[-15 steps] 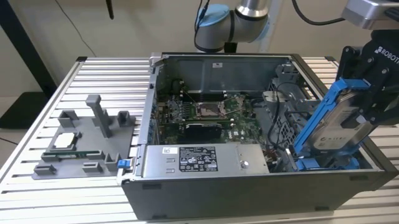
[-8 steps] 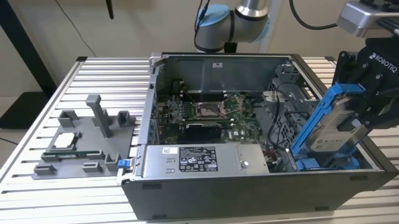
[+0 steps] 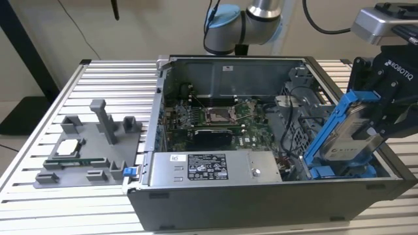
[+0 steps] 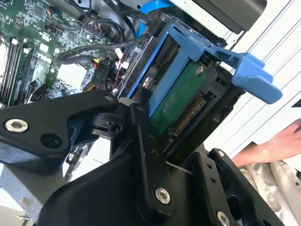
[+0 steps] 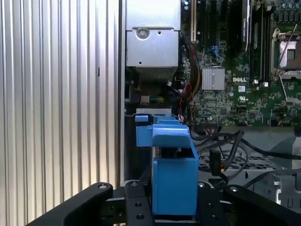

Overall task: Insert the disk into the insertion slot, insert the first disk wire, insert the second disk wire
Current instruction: 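Insert the disk into the insertion slot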

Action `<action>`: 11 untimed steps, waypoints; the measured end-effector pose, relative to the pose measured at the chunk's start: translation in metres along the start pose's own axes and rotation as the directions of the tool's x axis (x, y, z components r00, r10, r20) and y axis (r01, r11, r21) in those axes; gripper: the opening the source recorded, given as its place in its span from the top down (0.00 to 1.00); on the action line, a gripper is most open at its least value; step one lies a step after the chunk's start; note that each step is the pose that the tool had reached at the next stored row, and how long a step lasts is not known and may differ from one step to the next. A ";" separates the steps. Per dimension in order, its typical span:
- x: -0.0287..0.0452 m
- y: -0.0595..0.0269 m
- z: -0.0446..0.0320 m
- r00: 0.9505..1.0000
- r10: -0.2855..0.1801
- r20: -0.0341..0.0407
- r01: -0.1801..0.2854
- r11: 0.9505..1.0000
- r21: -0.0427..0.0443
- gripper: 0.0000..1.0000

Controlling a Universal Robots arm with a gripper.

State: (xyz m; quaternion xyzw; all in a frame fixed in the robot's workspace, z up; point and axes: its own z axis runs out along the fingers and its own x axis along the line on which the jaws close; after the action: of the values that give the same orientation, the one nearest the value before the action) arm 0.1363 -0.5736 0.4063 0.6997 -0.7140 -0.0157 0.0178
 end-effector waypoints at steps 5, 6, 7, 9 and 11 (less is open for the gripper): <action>-0.0024 -0.0006 0.0034 1.000 0.000 0.000 0.000 1.000 0.000 1.00; -0.0028 -0.0008 0.0046 1.000 0.000 0.000 0.000 1.000 0.000 1.00; -0.0030 -0.0008 0.0061 1.000 0.000 0.000 0.000 1.000 0.000 1.00; -0.0034 -0.0010 0.0090 1.000 0.001 0.000 -0.001 1.000 0.000 1.00; -0.0038 -0.0012 0.0126 1.000 0.001 0.000 -0.001 1.000 0.000 1.00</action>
State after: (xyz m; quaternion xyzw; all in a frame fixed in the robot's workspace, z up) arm 0.1370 -0.5698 0.3936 0.6995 -0.7143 -0.0159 0.0179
